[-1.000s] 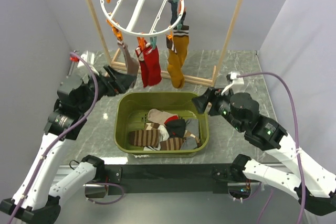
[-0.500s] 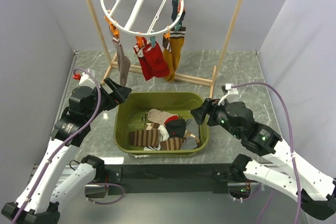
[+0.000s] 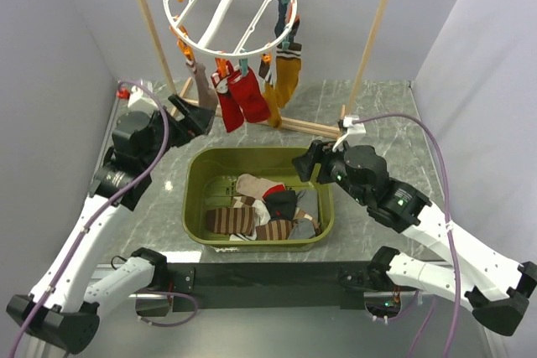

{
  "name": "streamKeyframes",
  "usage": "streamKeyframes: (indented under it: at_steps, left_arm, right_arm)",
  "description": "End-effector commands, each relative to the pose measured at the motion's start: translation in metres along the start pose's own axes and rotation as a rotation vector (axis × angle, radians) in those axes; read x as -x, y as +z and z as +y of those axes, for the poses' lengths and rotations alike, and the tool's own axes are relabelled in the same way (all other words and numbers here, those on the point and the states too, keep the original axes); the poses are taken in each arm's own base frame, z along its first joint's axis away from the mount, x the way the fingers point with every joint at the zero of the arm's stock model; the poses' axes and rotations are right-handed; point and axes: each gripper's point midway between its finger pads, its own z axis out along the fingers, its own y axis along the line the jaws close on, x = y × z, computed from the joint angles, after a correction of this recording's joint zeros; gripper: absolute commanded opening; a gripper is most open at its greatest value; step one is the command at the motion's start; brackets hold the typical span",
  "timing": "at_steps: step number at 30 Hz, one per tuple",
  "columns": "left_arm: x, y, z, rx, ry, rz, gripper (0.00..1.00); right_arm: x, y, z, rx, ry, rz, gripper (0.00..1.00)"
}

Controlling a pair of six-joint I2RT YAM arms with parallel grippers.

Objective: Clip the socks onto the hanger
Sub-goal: Reset both arms

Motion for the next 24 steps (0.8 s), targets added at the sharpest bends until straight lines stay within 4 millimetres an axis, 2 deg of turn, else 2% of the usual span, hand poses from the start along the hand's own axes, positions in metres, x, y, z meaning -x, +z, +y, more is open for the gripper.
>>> streamKeyframes:
  at_steps: [1, 6, 7, 9, 10, 11, 15, 16, 19, 23, 24]
  left_arm:
    - [0.027, 0.002, -0.028, -0.058, 0.072, -0.036, 0.95]
    - [0.038, 0.01, -0.037, -0.041, 0.103, -0.016, 0.96]
    - [0.041, 0.01, -0.038, -0.039, 0.11, -0.024, 0.96]
    - [0.046, 0.008, -0.038, -0.028, 0.128, -0.038, 0.98]
    - [0.046, 0.007, -0.038, -0.026, 0.13, -0.038, 0.98]
    - [0.052, 0.009, -0.033, 0.01, 0.129, -0.059, 0.98]
    - [0.051, 0.024, -0.012, 0.113, 0.098, 0.001, 0.96]
    - [0.051, 0.026, -0.006, 0.132, 0.097, 0.019, 0.96]
    - [0.066, 0.026, -0.007, 0.124, 0.114, -0.003, 0.97]
    - [0.081, 0.013, -0.006, 0.101, 0.122, -0.028, 0.98]
    - [0.08, 0.011, -0.005, 0.1, 0.123, -0.03, 0.98]
  right_arm:
    - [0.05, -0.002, 0.015, 0.01, 0.018, -0.132, 0.82]
    - [0.085, -0.004, 0.021, -0.025, 0.024, -0.208, 0.91]
    - [0.095, -0.008, 0.024, -0.022, 0.025, -0.226, 0.91]
    - [0.099, -0.004, 0.016, -0.084, 0.04, -0.213, 0.91]
    - [0.112, -0.008, 0.018, -0.087, 0.054, -0.23, 0.91]
    - [0.114, -0.004, 0.013, -0.107, 0.073, -0.223, 0.91]
    - [0.137, -0.003, 0.006, -0.047, 0.167, -0.237, 0.91]
    - [0.146, -0.005, 0.008, -0.03, 0.182, -0.264, 0.91]
    - [0.163, -0.018, 0.003, -0.049, 0.159, -0.317, 0.91]
    - [0.16, -0.029, -0.013, -0.121, 0.105, -0.291, 0.91]
    - [0.151, -0.028, -0.019, -0.139, 0.091, -0.27, 0.91]
